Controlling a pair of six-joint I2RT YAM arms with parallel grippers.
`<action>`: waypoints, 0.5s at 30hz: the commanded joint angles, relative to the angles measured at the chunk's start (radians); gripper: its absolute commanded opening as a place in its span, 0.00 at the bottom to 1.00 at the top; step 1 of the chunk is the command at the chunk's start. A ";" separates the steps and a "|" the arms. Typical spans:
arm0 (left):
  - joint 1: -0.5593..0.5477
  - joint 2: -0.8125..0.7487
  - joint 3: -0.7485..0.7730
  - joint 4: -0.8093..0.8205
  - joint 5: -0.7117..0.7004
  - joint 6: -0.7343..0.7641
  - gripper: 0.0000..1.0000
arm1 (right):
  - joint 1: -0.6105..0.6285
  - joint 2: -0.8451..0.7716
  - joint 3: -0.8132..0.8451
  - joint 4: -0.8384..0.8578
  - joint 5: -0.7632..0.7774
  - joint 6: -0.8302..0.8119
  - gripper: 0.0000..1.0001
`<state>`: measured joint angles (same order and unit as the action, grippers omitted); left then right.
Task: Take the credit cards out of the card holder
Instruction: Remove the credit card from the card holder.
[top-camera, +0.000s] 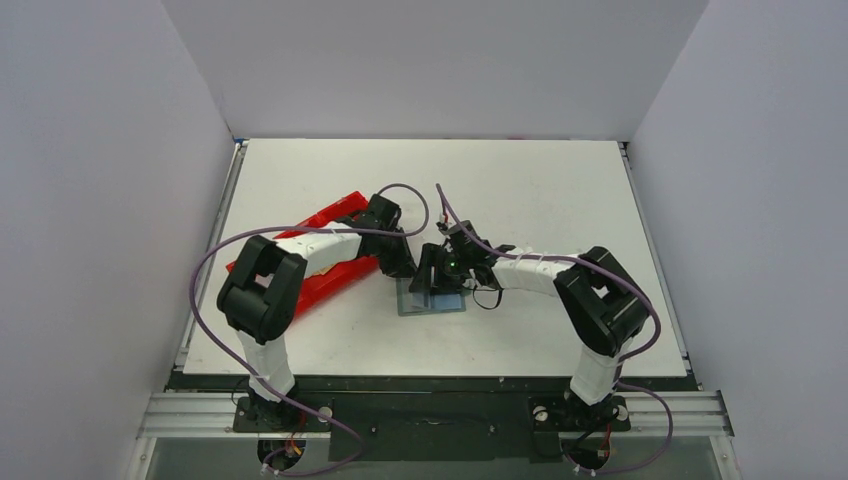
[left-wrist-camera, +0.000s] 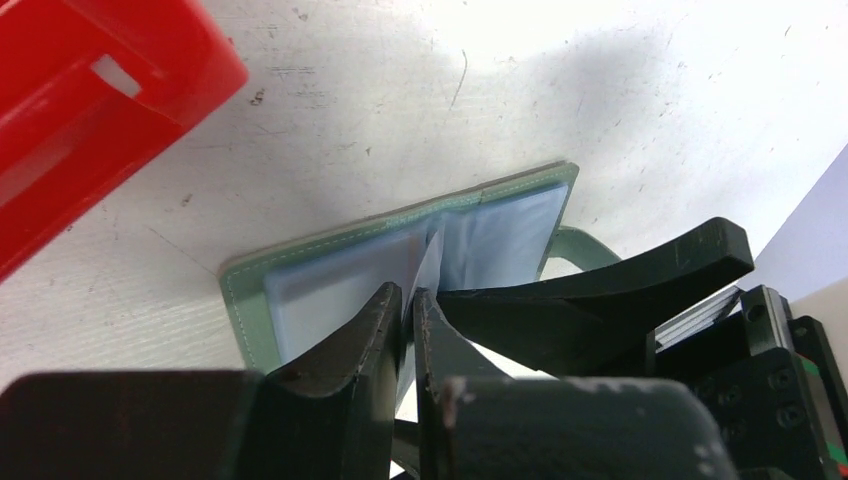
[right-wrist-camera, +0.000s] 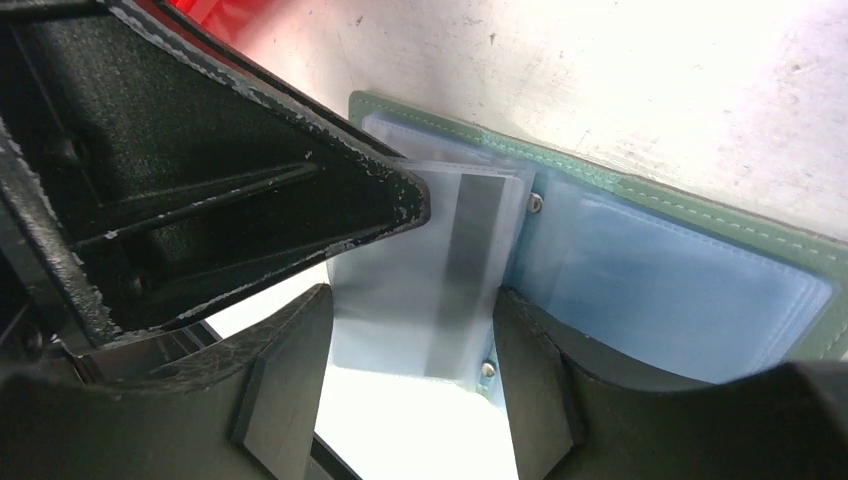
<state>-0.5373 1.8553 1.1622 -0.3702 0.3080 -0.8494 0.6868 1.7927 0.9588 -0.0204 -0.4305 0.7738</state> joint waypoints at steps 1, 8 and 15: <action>-0.013 -0.042 0.010 -0.005 -0.003 -0.001 0.05 | -0.002 -0.071 0.018 -0.030 0.032 -0.034 0.55; -0.031 -0.055 0.022 -0.023 -0.011 -0.007 0.06 | -0.003 -0.129 0.004 0.011 0.017 -0.053 0.61; -0.052 -0.072 0.045 -0.030 -0.010 -0.023 0.24 | -0.022 -0.228 -0.031 0.012 0.029 -0.038 0.61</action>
<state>-0.5724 1.8416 1.1622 -0.3897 0.2993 -0.8616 0.6834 1.6619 0.9489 -0.0574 -0.4225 0.7410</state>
